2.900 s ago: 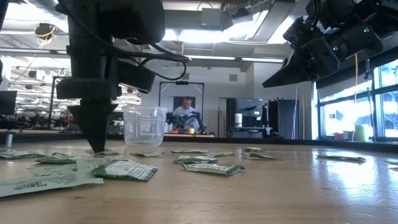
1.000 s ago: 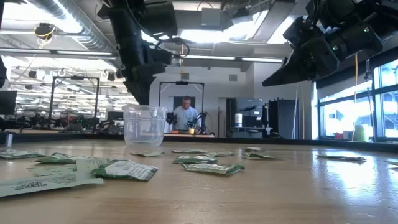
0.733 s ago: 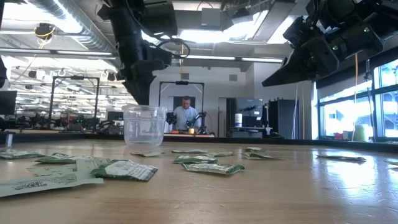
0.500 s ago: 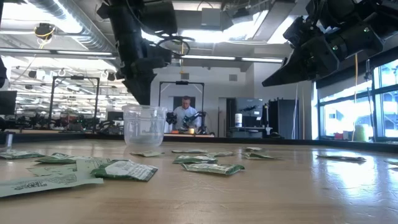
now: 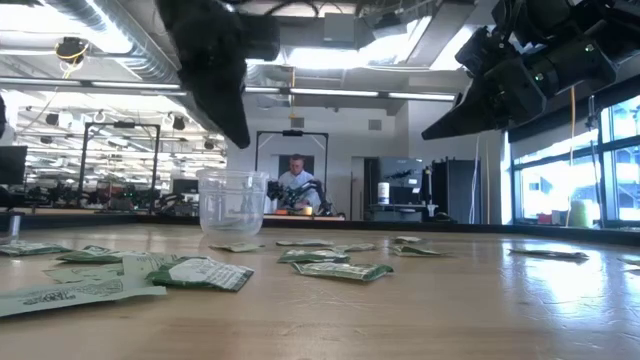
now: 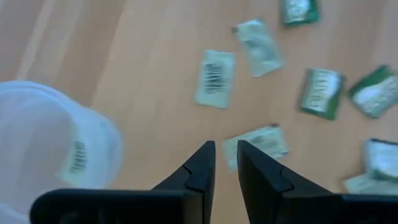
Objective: Pick and place Stevia / Truvia into bins
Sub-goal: Put the light green stevia packet into the transparent container
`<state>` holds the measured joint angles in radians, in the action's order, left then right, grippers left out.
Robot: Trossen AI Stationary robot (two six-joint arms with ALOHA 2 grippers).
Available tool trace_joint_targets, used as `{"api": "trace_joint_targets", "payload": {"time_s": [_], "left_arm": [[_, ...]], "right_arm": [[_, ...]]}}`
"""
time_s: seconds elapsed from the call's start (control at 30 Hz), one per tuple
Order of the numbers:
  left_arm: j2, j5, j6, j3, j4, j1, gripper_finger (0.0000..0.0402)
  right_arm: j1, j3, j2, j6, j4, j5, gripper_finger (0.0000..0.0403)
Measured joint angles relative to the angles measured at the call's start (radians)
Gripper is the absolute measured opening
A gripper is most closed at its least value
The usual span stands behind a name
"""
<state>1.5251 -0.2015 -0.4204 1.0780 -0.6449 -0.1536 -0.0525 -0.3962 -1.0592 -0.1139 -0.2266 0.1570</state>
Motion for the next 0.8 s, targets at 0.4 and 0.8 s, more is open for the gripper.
{"api": "trace_joint_targets", "payload": {"time_s": [0.4,0.8], "left_arm": [[0.169,-0.042,-0.197,0.000,0.076,-0.130,0.0065],[0.323,0.000,-0.184,0.001,0.116,-0.098,0.0071]], "right_arm": [[0.000,0.000,0.000,0.003,-0.001,0.000,0.0099],[0.000,0.000,0.000,0.003,-0.001,0.000,0.0099]]}}
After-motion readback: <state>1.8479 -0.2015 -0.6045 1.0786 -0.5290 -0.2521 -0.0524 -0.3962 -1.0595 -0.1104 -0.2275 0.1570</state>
